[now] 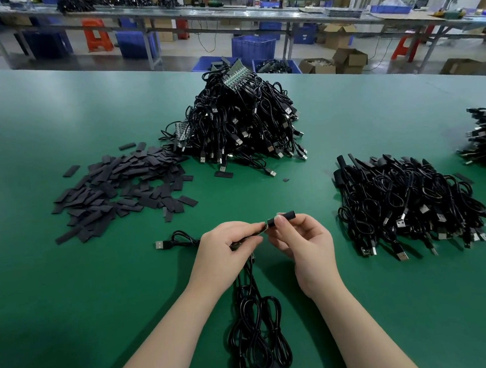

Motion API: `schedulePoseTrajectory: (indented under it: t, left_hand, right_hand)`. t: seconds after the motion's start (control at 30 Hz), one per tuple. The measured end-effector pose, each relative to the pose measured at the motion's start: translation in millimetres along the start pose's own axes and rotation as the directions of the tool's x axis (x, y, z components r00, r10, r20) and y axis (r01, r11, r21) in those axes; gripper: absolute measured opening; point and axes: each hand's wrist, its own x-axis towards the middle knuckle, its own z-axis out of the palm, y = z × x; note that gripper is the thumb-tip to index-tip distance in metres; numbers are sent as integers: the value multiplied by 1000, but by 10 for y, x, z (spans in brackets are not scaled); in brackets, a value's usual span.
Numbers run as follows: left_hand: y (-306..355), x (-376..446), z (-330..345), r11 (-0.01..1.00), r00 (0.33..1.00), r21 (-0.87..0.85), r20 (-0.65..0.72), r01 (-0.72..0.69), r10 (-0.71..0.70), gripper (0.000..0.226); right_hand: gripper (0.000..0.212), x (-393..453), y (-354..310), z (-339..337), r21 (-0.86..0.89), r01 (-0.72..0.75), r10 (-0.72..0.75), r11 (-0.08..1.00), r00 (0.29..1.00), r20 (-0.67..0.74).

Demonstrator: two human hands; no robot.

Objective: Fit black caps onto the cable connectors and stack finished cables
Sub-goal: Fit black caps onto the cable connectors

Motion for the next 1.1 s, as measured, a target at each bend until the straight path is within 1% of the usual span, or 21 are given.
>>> schedulePoseTrajectory:
  t: [0.13,0.2,0.3,0.4,0.47,0.57,0.63,0.7,0.83,1.1]
  left_hand:
    - [4,-3,3,999,999,37,30,-27,26,31]
    - [4,-1,-1,999,999,37,26,-29,28,31]
    - [10,-2,-3,998,999,45,16,-35,34,30]
    - [16,-7,-1,999,1000,27,3,-25,25,30]
    - [18,-4,-5,1000,1000,9,-5,-14,14,29]
    - [17,4,-9,1000,1000,-7,-11,-6,6,28]
    - [16,7,-8,1000,1000,-16,-7,-1,0,28]
    - [14,7,-13,1000,1000,-29,-3,6,-6,28]
    - [8,0,-10,999,1000,-40,19,-1,2,30]
    - [-4,18,-19,993,1000,-118,-12,22,-24,34]
  right_hand:
    - [8,6,5,-9,-14,10,-10,1000,1000,-13]
    - [4,13,6,-19,-79,27,-29,997,1000,-13]
    - [12,29,22,-42,-148,59,-63,987,998,-22]
    - [6,16,8,-34,-102,19,-21,995,1000,-13]
    - [10,14,4,-31,-53,-9,9,999,1000,0]
    - [11,17,-1,-26,-12,-22,22,1000,1000,21]
    - [11,18,-7,-18,-19,-16,16,1000,1000,17]
    - [7,10,-7,-17,-29,-9,9,1000,1000,19]
    - [11,-1,-13,-20,-9,6,-6,1000,1000,30]
    - [12,12,-26,-17,58,-51,46,997,995,89]
